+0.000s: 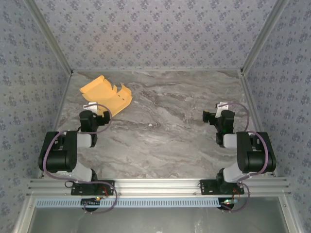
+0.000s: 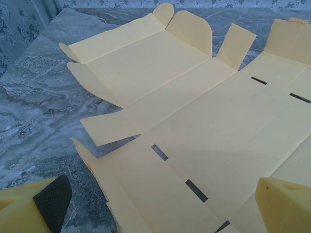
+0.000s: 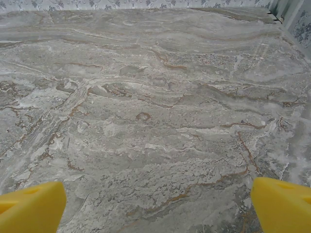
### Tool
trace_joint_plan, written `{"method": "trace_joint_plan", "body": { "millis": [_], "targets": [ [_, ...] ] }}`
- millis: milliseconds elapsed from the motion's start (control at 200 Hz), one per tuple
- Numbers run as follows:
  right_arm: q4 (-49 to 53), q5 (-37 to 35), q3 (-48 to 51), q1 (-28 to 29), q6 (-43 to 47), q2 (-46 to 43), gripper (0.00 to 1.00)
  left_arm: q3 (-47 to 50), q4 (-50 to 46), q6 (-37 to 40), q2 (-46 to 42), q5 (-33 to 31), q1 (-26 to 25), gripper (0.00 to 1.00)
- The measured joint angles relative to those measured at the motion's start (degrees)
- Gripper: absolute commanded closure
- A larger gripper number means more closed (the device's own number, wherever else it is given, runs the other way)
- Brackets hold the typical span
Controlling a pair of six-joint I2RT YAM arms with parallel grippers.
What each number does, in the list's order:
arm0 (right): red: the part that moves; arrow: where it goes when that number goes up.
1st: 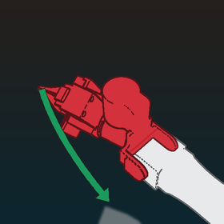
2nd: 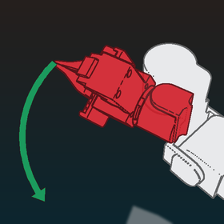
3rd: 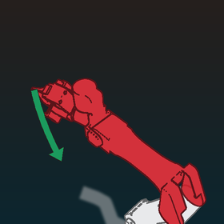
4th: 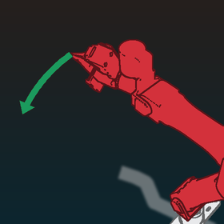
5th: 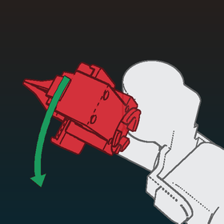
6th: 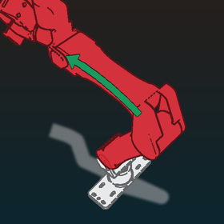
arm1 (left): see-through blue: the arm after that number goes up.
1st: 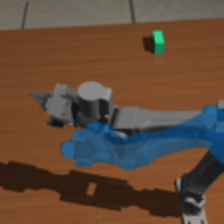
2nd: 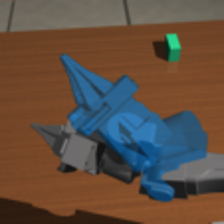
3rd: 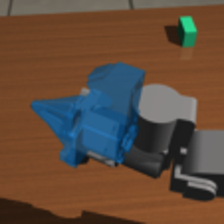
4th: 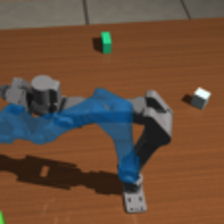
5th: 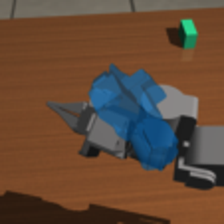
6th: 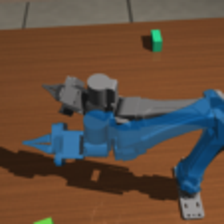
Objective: Fold the paper box
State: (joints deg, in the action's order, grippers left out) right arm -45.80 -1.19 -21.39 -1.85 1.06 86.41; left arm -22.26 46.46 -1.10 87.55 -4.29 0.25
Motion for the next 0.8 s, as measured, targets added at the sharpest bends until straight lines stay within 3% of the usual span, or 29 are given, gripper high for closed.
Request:
{"method": "trace_joint_plan", "body": {
  "millis": [555, 700, 800],
  "targets": [
    [0.2, 0.85, -0.15, -0.17, -0.02, 0.0, 0.0, -0.33, -0.59, -0.02, 0.0, 0.66, 0.48, 0.01],
    [0.22, 1.9, -0.15, -0.9, -0.04, 0.0, 0.0, -3.06, -5.68, 0.02, -0.17, 0.22, 0.17, 0.01],
    [2.67, 2.1, 0.17, -0.96, -0.04, -3.21, 0.0, -5.92, -13.84, -0.28, -4.55, -4.22, -2.23, 0.01]
  ]
}}
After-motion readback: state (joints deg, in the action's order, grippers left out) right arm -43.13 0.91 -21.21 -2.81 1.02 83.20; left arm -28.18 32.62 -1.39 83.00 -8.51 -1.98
